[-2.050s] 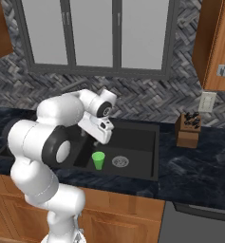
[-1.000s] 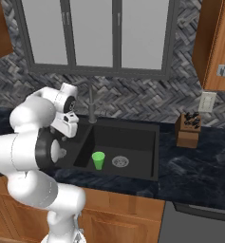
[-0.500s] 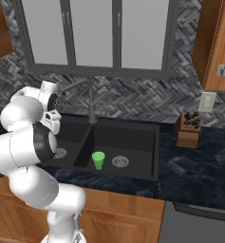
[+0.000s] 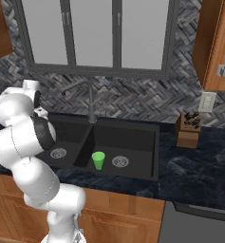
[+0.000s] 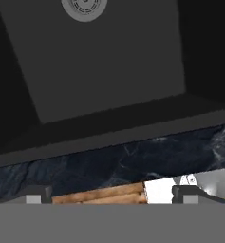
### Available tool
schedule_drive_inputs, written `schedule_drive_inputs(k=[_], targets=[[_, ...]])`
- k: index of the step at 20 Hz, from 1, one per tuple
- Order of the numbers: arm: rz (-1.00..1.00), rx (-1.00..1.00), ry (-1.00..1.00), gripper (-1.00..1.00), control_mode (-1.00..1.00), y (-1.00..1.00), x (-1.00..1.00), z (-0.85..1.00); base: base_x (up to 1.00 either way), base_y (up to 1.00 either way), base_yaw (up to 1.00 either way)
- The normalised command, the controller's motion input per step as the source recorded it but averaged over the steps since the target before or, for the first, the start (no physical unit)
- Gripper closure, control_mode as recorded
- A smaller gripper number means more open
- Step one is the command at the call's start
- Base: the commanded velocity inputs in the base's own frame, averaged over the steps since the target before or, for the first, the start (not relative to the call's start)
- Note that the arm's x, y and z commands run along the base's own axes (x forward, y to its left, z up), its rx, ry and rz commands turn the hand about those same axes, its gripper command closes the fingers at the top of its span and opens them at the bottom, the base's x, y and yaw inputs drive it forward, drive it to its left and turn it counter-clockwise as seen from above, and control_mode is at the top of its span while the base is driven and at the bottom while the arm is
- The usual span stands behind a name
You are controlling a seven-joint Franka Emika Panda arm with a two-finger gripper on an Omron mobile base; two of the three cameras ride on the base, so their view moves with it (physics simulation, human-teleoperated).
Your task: Move any existing items from the left basin to the right basin for drying. Then move the measuring cup from the counter to the left basin of the sink for washing.
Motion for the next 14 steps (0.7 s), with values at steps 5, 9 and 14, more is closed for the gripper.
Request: schedule_drive_inputs(k=[5,9,14], targets=[[0.33,-0.05,-0.13,-1.0,-1.0,0.23,-0.03,0.04,0.0,0.0,0.0],[0.33,-0.07,-0.18,-1.0,-1.0,0.22,-0.13,0.1,0.0,0.0,0.0],[0.32,-0.07,-0.21,-1.0,-1.0,0.24,-0.24,0.12,0.0,0.0,0.0]])
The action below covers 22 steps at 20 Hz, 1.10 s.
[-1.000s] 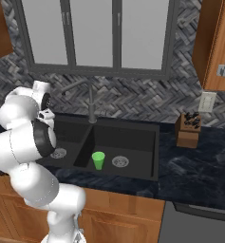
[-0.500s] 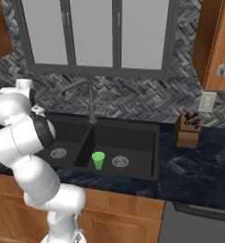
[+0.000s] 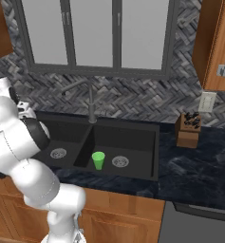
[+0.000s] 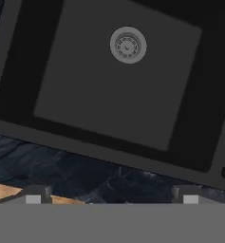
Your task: Move any existing items from the left basin to the right basin for drying. Then move the measuring cup from the counter to the left basin of the sink for washing.
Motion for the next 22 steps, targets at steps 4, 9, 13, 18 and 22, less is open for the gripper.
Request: schedule_drive_inputs(k=[4,9,13,18,22], targets=[[0.3,-0.05,-0.19,-1.0,-1.0,0.22,-0.36,0.09,0.0,0.0,0.0],[0.3,0.0,-0.09,-1.0,-1.0,0.17,-0.29,0.03,0.0,0.0,0.0],[0.25,0.09,0.03,-1.0,-1.0,0.08,-0.01,-0.01,0.0,0.0,0.0],[0.29,0.03,0.02,-1.0,-1.0,0.27,0.0,0.0,0.0,0.0,0.0],[0.27,0.0,0.01,-1.0,-1.0,0.38,-0.05,0.0,0.0,0.0,0.0]])
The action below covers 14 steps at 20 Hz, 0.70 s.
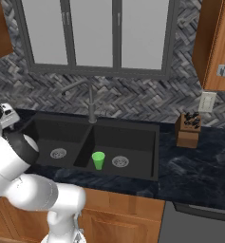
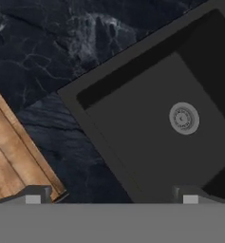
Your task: Move any existing items from the left basin to the right basin for drying. Then move the measuring cup from the counter to the left basin of the sink for washing.
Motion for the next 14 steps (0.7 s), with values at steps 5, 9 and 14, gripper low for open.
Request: schedule_drive_inputs(k=[5,9,14], targets=[[0.25,0.0,0.01,-1.0,-1.0,0.47,-0.01,0.0,0.0,0.0,0.0],[0.26,0.0,0.01,-1.0,-1.0,0.45,0.0,0.0,0.0,0.0,0.0],[0.25,-0.02,0.0,-1.0,-1.0,0.46,0.0,0.02,0.0,0.0,0.0]])
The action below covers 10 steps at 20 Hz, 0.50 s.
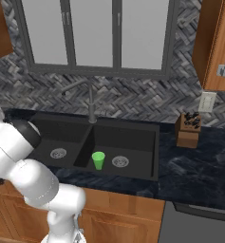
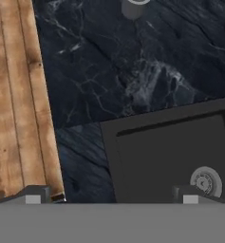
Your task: Move any existing items from the left basin to the right basin for drying. Then move the measuring cup from the counter to the left basin of the sink for washing.
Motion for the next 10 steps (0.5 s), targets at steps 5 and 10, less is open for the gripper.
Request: schedule_drive_inputs(k=[5,10], targets=[[0.24,-0.05,0.0,-1.0,-1.0,0.46,0.0,0.05,0.0,0.0,0.0],[0.06,0.0,0.01,-1.0,-1.0,0.06,0.0,-0.02,0.0,0.0,0.0]])
